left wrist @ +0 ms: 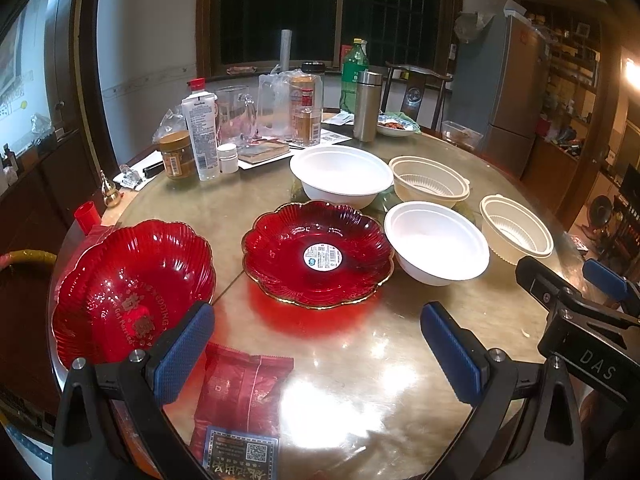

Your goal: Organize plates and bowls

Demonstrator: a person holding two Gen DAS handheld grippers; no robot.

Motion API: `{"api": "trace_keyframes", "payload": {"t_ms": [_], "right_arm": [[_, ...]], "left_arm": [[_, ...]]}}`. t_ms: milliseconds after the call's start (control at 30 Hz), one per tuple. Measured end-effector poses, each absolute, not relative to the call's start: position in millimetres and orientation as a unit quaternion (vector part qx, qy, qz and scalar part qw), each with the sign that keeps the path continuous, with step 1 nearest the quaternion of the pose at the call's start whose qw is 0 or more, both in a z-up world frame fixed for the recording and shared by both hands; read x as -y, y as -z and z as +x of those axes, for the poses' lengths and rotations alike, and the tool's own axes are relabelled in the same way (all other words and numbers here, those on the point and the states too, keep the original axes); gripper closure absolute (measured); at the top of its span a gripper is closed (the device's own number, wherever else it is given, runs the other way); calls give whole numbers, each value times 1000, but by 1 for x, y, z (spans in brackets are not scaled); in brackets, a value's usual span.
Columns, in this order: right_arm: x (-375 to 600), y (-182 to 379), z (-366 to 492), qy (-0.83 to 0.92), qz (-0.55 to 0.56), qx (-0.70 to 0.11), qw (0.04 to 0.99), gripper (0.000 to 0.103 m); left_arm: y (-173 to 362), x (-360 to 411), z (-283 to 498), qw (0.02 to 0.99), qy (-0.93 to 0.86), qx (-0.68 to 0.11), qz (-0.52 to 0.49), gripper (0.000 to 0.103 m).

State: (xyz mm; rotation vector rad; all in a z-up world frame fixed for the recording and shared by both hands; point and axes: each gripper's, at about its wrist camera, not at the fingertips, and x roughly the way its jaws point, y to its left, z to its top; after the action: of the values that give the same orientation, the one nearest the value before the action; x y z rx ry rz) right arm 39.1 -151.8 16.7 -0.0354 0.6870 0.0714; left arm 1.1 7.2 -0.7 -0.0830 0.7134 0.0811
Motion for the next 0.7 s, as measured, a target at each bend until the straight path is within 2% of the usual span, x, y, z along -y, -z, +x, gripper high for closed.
{"api": "trace_keyframes", "payload": {"t_ms": [700], "right_arm": [[151, -17, 39, -36, -15, -336, 941, 0]], "left_arm": [[0, -7, 1, 936, -39, -349, -40, 0]]}}
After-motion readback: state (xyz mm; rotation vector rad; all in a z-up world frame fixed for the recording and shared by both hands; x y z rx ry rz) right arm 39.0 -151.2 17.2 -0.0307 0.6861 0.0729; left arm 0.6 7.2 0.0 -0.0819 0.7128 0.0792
